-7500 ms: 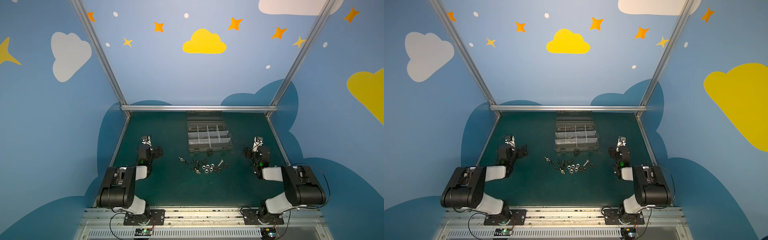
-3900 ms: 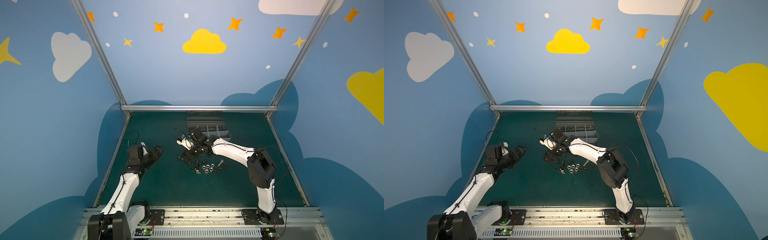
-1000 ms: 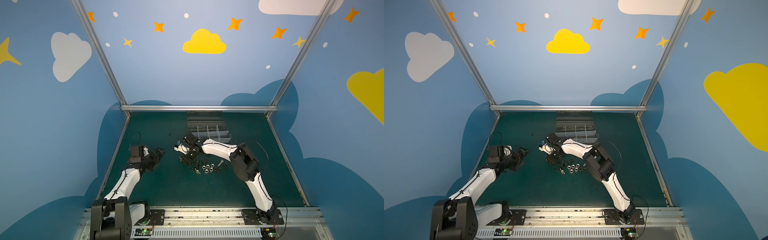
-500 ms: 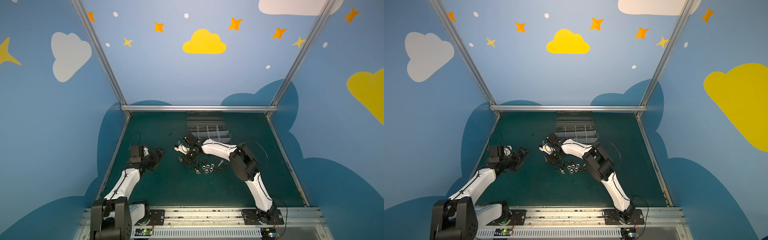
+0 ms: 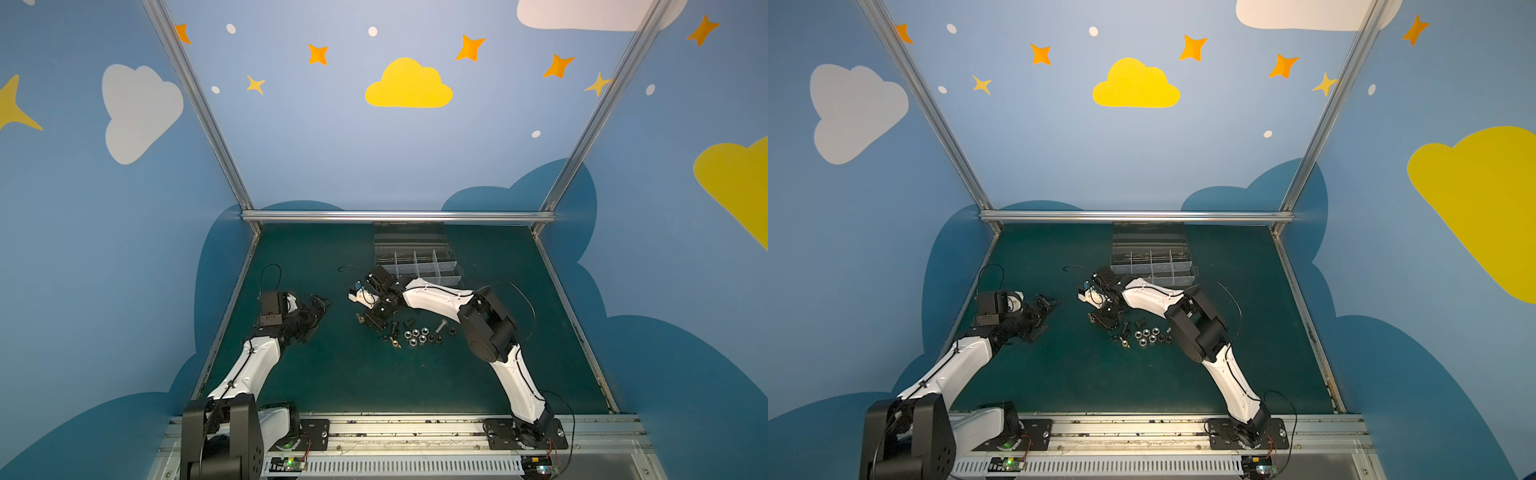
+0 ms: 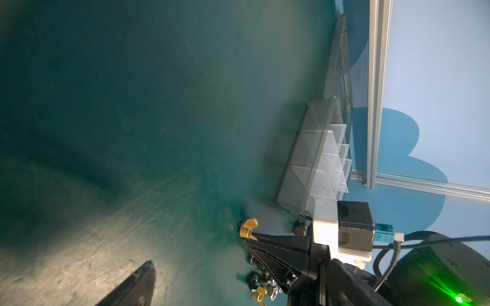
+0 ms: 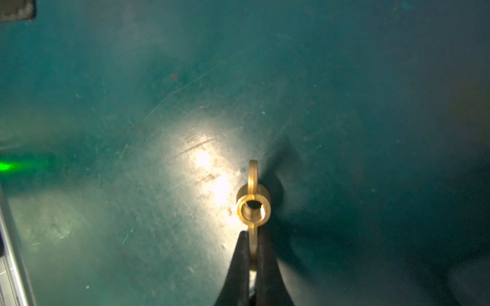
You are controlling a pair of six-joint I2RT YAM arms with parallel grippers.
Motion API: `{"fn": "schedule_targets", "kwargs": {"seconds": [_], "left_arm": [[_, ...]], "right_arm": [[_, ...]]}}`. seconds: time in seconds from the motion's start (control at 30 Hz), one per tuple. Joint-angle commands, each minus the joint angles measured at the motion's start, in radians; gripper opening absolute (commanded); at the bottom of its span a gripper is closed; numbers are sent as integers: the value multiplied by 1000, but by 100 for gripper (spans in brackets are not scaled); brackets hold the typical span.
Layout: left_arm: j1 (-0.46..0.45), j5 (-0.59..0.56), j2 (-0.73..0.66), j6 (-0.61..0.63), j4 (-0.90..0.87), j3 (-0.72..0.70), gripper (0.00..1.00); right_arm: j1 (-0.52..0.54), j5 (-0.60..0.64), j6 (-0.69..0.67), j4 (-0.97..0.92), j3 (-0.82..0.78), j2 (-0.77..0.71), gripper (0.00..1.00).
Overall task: Sort the screws and nuts into containers
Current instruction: Pick up the nut from the center of the table.
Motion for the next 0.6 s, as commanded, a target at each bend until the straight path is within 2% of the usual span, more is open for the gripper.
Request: {"fn": "schedule_targets", "kwargs": {"seconds": [0.0, 0.2, 0.57], "left_arm": [[4, -2, -12, 18, -13, 28, 100], [4, -2, -18, 17, -15, 28, 100], [4, 10, -20, -8, -5, 31, 100]], "right_arm": [[-1, 20, 4, 22, -17, -19, 0], [-15, -14, 0, 21, -29, -68, 0], [-71, 9, -12, -54, -29, -187, 0]]}}
